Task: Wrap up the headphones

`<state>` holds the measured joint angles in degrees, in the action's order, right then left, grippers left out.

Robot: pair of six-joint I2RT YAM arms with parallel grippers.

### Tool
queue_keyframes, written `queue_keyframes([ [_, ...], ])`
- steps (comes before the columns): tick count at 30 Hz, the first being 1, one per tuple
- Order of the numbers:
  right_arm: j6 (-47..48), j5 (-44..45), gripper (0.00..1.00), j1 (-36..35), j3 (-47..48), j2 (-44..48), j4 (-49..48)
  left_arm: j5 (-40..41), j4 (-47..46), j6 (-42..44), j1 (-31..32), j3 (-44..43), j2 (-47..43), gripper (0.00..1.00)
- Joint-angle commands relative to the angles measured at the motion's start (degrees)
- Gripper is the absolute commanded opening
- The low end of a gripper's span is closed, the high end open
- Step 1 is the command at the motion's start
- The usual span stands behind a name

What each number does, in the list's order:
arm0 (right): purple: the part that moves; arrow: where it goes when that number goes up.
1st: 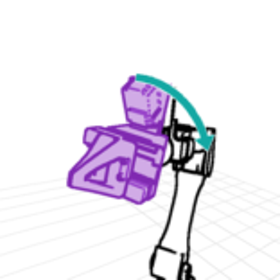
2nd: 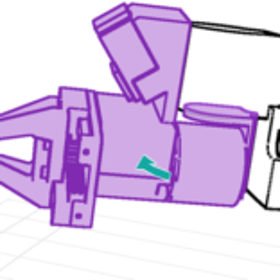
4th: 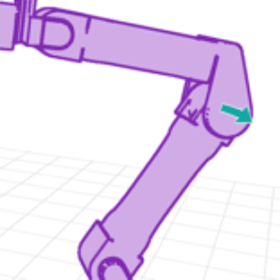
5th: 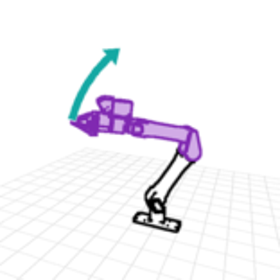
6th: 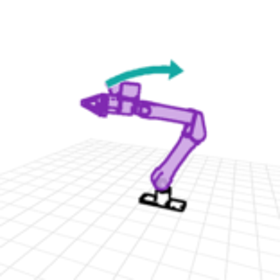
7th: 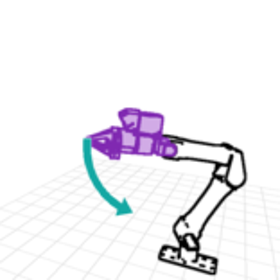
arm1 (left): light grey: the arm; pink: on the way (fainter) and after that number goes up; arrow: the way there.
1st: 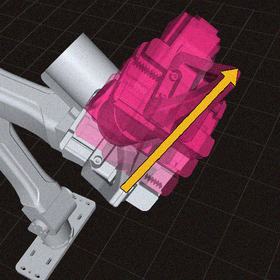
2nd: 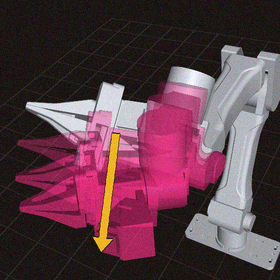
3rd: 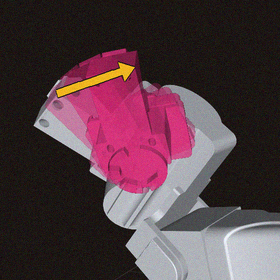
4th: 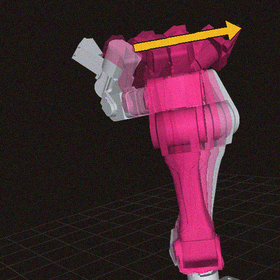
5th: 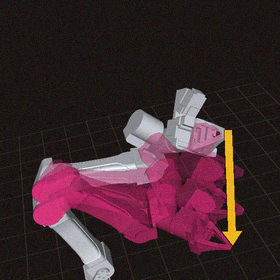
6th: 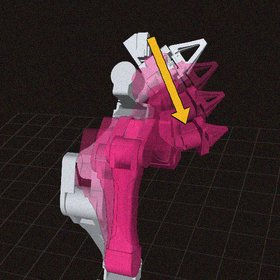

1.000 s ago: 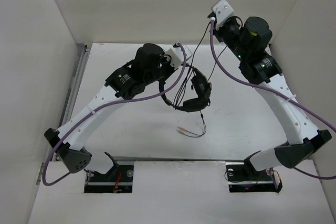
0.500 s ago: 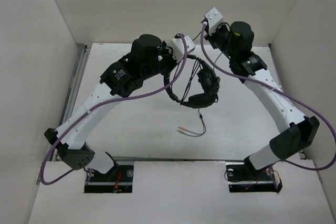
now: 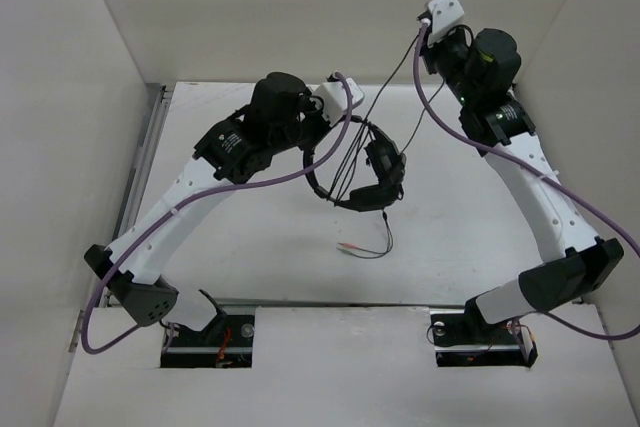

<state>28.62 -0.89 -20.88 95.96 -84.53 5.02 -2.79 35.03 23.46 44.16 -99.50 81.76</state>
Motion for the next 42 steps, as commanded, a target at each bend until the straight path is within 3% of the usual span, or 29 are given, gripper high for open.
queue_keyframes([
  [1,-1.7,0.3,0.0,1.4,2.7,2.6,-4.2,-1.5,-2.7,-1.1,-0.7,0.6,-3.5,0.0],
  [9,-1.7,-0.3,0.0,2.5,1.2,3.1,-4.4,-2.8,-1.6,-1.7,-1.5,-0.1,-4.1,0.0],
  [19,-6.5,-5.4,0.0,3.4,-2.5,-1.1,-4.8,-8.1,2.8,-2.3,-0.3,-11.6,-3.3,0.0],
  [29,-29.2,-23.4,0.01,3.1,-5.3,-5.5,-5.9,-12.3,3.6,-7.4,-0.9,-30.4,1.4,0.0],
  [36,-51.3,-37.1,0.03,-0.1,-13.3,-5.5,-17.2,-12.7,-0.6,-13.3,-4.4,-36.5,3.8,0.0],
  [42,-66.4,-43.1,0.08,-5.4,-22.5,-3.6,-30.7,-12.4,-7.7,-25.8,-11.2,-40.6,6.5,0.0],
])
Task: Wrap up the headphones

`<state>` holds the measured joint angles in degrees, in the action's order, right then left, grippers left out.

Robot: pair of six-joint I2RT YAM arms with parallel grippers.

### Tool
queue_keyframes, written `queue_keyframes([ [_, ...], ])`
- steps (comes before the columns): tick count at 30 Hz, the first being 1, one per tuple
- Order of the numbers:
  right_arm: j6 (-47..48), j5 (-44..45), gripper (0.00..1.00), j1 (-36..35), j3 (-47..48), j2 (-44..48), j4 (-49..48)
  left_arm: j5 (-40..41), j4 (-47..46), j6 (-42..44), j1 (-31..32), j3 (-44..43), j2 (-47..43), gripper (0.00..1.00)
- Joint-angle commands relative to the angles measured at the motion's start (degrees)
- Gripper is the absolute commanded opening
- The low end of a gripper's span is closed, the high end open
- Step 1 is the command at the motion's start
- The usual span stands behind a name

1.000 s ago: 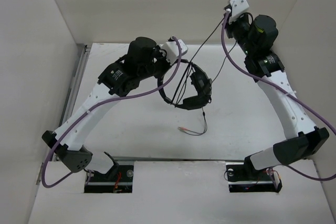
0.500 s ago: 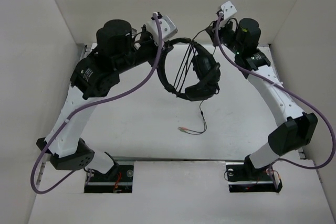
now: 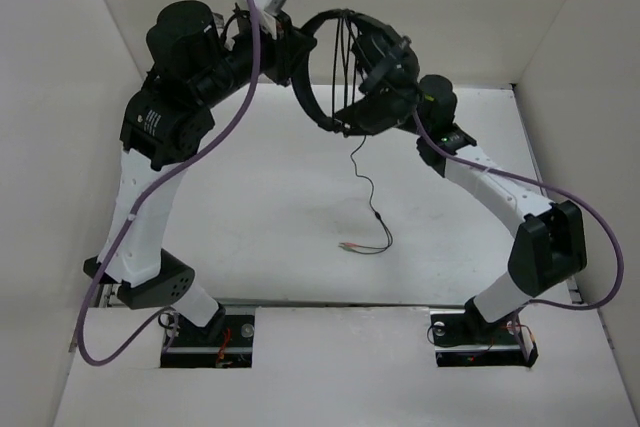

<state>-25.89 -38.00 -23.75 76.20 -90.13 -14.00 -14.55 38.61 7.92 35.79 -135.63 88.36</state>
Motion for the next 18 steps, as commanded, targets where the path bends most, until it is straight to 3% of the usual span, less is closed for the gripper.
queue_keyframes([
  [1,-13.6,-6.4,0.09,-3.4,-4.0,2.1,-13.8,-0.4,-12.0,-11.9,-4.0,-5.5,0.5,0.0],
  [6,-20.9,-9.0,0.18,-6.5,-9.0,1.6,-23.6,2.7,-15.2,-17.3,-8.8,-9.4,3.0,0.0],
  [11,-29.7,-11.2,0.3,-11.3,-14.5,1.5,-34.4,8.2,-17.2,-16.2,-12.5,-9.9,3.4,0.0],
  [15,-33.5,-14.2,0.31,-16.3,-14.7,0.7,-38.6,13.0,-19.6,-12.9,-16.1,-9.1,3.5,0.0],
  [18,-34.1,-17.0,0.26,-19.7,-13.2,0.0,-39.1,15.5,-22.2,-9.8,-17.9,-6.5,2.8,0.0],
])
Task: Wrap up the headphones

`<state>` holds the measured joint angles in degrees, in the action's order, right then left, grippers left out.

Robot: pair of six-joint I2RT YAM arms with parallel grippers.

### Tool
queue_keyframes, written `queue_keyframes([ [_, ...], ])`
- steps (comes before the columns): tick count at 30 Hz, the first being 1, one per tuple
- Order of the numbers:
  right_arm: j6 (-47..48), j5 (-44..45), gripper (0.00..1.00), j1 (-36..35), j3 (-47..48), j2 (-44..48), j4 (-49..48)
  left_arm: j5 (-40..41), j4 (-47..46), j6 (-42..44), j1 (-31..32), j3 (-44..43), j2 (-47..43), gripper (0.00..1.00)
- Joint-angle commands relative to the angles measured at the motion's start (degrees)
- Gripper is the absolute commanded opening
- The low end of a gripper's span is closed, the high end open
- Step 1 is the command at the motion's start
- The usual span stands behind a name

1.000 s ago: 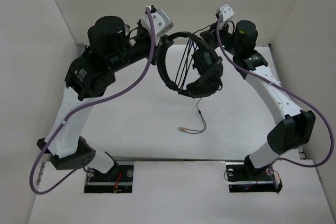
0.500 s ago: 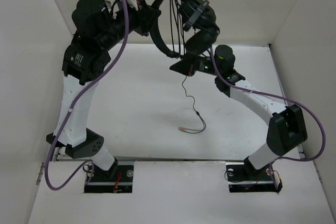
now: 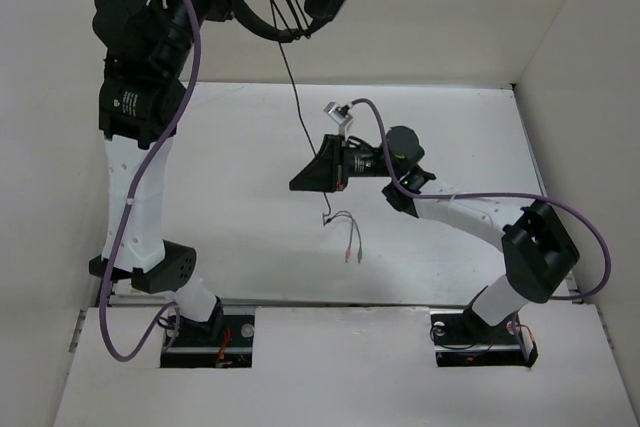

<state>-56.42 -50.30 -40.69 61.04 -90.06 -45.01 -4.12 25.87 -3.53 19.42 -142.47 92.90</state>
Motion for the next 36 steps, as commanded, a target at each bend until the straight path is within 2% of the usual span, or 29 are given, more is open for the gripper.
queue_keyframes([
  [1,-3.7,-5.7,0.23,-4.0,2.5,-0.3,-8.5,5.3,-10.1,2.6,-2.1,1.5,-2.0,0.0],
  [8,-1.5,-8.7,0.08,-5.6,2.7,-0.9,-8.6,4.6,-11.2,3.4,-6.1,5.2,-3.7,0.0],
  [14,7.2,-8.9,0.0,1.3,1.1,1.5,-0.9,3.9,-11.5,3.4,-8.8,5.1,-4.2,0.0],
  [18,11.3,-6.1,0.0,8.3,0.7,4.2,3.9,3.2,-11.5,2.3,-9.6,5.3,-4.9,0.0],
  [22,13.4,-5.4,0.0,11.7,-0.2,6.2,6.0,3.3,-11.5,2.4,-9.4,5.3,-5.0,0.0],
  [29,15.3,-7.0,0.0,9.6,-0.1,10.1,10.1,6.7,-13.1,3.6,-11.0,5.5,-3.2,0.0],
  [36,24.2,-5.5,0.0,5.8,6.5,9.9,24.2,14.2,-16.5,6.4,-10.0,8.8,-1.3,0.0],
])
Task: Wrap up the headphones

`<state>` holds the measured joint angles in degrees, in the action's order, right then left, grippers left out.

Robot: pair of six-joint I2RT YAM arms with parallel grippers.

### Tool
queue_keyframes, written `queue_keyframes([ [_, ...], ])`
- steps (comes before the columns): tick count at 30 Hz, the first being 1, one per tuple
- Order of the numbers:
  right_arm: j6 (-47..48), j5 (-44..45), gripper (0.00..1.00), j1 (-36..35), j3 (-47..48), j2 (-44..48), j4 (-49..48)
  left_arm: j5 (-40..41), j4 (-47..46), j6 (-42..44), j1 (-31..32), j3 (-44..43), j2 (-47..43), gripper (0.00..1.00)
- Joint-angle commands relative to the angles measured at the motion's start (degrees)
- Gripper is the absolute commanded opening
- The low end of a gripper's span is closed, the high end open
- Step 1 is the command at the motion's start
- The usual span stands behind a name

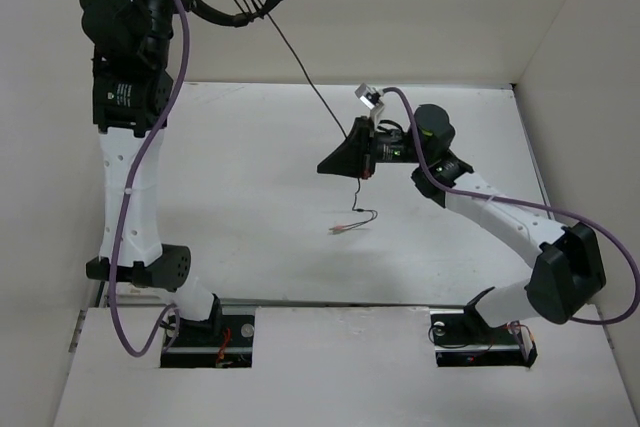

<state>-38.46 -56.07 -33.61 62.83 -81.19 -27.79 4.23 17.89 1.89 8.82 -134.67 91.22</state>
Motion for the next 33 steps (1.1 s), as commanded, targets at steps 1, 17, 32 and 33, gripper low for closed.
queue_keyframes([
  [1,8.2,1.0,0.0,-1.6,5.7,1.0,9.7,7.2,-9.4,1.7,1.0,1.9,0.5,0.0],
  [17,49.2,24.4,0.0,-10.6,30.6,-2.0,49.5,18.2,-16.7,14.9,6.1,17.2,4.0,0.0],
  [32,103.6,72.3,0.0,-17.1,50.4,-5.6,56.1,16.1,-7.9,25.2,15.1,38.0,0.4,0.0],
  [33,107.3,74.6,0.0,-17.1,50.3,-5.8,53.0,15.2,-6.6,24.8,15.7,38.9,-0.1,0.0],
])
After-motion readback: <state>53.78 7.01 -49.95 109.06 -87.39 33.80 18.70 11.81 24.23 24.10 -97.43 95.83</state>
